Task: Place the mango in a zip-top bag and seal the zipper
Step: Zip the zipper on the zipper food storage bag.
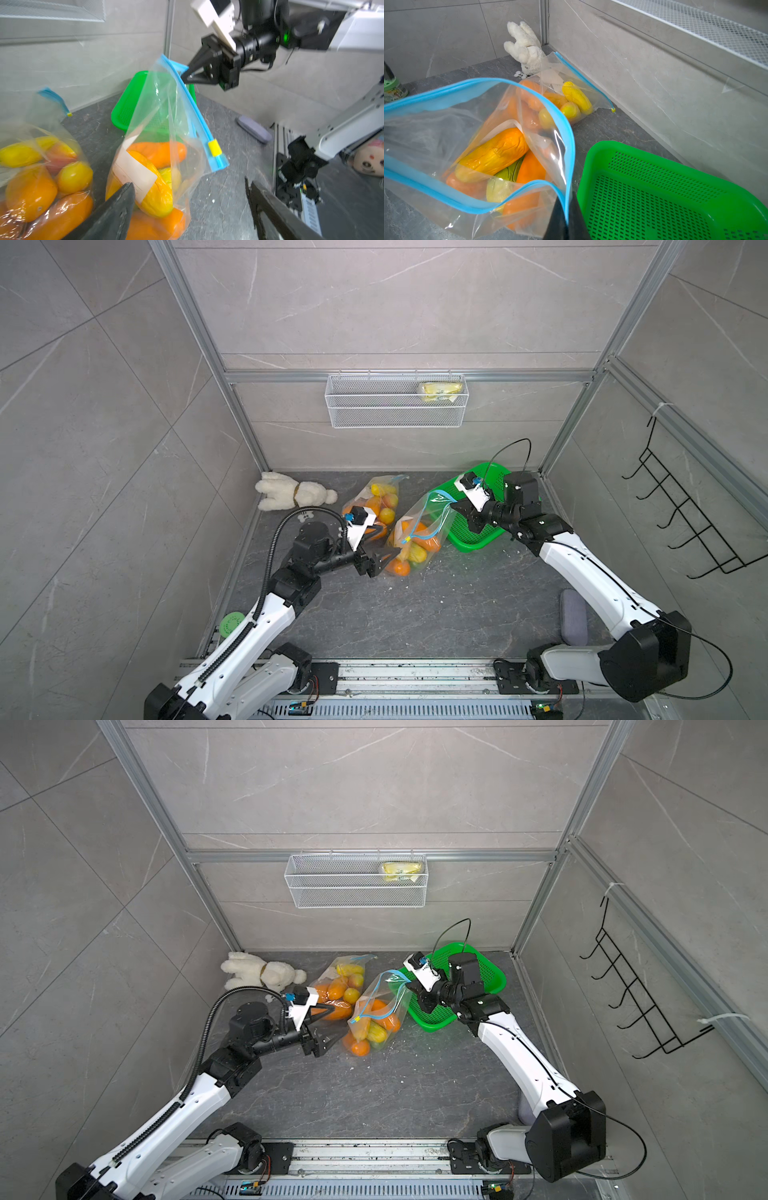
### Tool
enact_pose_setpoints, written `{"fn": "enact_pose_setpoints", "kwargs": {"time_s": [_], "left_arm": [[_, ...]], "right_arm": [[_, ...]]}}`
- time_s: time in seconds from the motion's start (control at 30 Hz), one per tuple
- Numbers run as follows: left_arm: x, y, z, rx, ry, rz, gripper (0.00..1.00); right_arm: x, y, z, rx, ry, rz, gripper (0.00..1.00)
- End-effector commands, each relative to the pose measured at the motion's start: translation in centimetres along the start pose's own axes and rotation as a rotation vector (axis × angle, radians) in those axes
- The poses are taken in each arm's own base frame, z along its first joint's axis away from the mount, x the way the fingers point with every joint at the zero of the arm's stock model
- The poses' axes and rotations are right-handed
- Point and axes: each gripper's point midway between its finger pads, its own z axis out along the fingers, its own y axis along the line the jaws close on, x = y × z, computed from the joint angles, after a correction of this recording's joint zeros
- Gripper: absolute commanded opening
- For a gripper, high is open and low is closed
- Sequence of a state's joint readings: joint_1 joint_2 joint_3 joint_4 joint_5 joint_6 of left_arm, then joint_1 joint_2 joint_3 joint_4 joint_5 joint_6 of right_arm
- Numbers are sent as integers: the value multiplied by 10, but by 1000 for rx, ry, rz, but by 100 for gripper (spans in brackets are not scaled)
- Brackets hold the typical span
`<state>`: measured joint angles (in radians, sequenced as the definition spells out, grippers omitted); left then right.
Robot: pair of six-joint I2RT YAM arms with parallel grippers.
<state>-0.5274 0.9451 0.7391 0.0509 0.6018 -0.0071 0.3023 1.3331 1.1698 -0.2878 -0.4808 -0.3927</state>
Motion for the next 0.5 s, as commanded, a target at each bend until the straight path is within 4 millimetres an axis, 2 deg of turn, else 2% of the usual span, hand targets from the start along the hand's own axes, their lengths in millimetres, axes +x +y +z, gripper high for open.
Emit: {"fn": "enact_pose_setpoints", "kwargs": {"time_s": [0.0, 0.13, 0.2, 0.27, 0.37, 0.47], "left_arm": [[-10, -9, 13, 17, -7, 221, 87], [-7, -5, 27, -4, 8, 271, 79], [-11, 1, 33, -26, -2, 277, 69], [-16, 10, 36, -73, -23, 286, 52], [-22, 20, 40, -121, -48, 298, 46], [-31, 18, 43, -105, -81, 312, 43]], "right_arm": [[-13, -6, -15, 38, -3, 61, 0], [-12, -6, -15, 27, 7, 74, 0], [-14, -6, -17, 27, 4, 76, 0], [-12, -5, -18, 27, 6, 85, 0], [-10, -3, -22, 5, 21, 110, 0], [-7, -2, -23, -7, 28, 135, 0]]}}
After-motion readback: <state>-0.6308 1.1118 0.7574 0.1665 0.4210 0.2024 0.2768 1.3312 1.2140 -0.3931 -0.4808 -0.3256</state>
